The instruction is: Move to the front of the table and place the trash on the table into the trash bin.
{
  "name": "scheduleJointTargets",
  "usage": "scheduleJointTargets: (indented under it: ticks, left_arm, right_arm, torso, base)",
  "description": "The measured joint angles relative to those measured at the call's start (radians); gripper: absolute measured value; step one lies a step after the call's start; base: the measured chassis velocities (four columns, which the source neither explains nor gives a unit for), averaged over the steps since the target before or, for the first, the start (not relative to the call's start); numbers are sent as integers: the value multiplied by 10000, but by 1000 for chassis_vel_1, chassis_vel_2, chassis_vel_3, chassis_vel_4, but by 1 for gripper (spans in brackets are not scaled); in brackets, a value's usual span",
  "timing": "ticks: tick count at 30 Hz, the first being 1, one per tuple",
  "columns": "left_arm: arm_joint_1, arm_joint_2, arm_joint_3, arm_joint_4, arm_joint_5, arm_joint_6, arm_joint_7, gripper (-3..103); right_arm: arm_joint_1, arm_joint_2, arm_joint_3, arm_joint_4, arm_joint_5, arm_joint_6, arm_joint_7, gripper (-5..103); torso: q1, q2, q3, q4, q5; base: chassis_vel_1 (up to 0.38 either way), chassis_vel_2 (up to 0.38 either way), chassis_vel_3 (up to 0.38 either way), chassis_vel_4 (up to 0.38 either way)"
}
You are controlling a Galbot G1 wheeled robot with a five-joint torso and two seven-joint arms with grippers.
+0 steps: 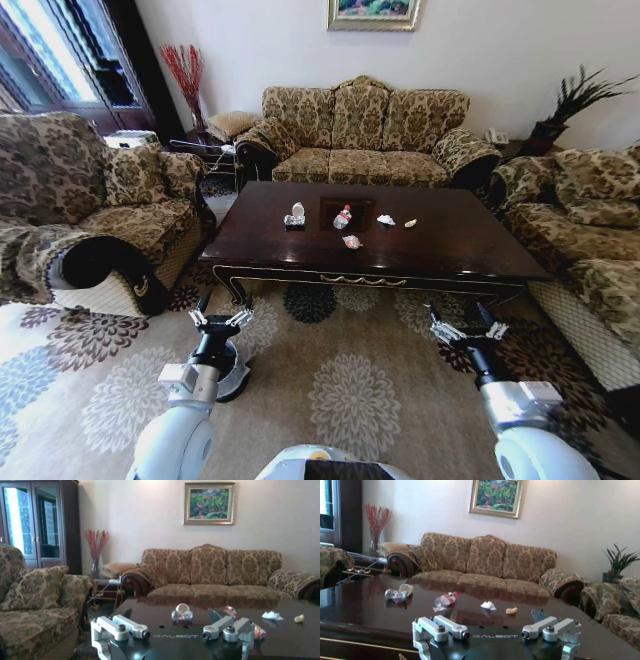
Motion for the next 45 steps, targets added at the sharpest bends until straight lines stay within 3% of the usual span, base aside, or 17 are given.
scheduleJointTargets:
  ticks: [21,36,39,41,45]
  left_arm:
    - [392,-199,-46,45,195,-318,334,100]
    - [282,-290,-9,263,187,-350,368,100]
    - [242,-309,-5,387,183,-348,379,100]
    - [77,-312,-41,983,70,-340,467,100]
    - [-406,-322,-67,2111,-136,-406,504,100]
  right_arm:
    - [-146,113,-83,153,-805,490,-186,100]
    - [-40,184,-256,-83,-856,477,-85,100]
    - [12,187,-297,-173,-648,477,-139,100]
    - [76,110,-349,-137,634,-63,-203,100]
    - [438,68,-265,-487,917,-323,-102,100]
  torso:
    - [-1,1,-1,0,1]
    - [0,1,0,-3,-5]
    - [-2,1,-1,-1,3]
    - [-1,1,0,0,-6]
    - [-1,1,-1,2,-8]
  base:
    - [21,25,-24,-22]
    - [254,248,-259,-259]
    - [294,295,-288,-260]
    - [231,207,-231,-200]
    - [148,163,-150,-124]
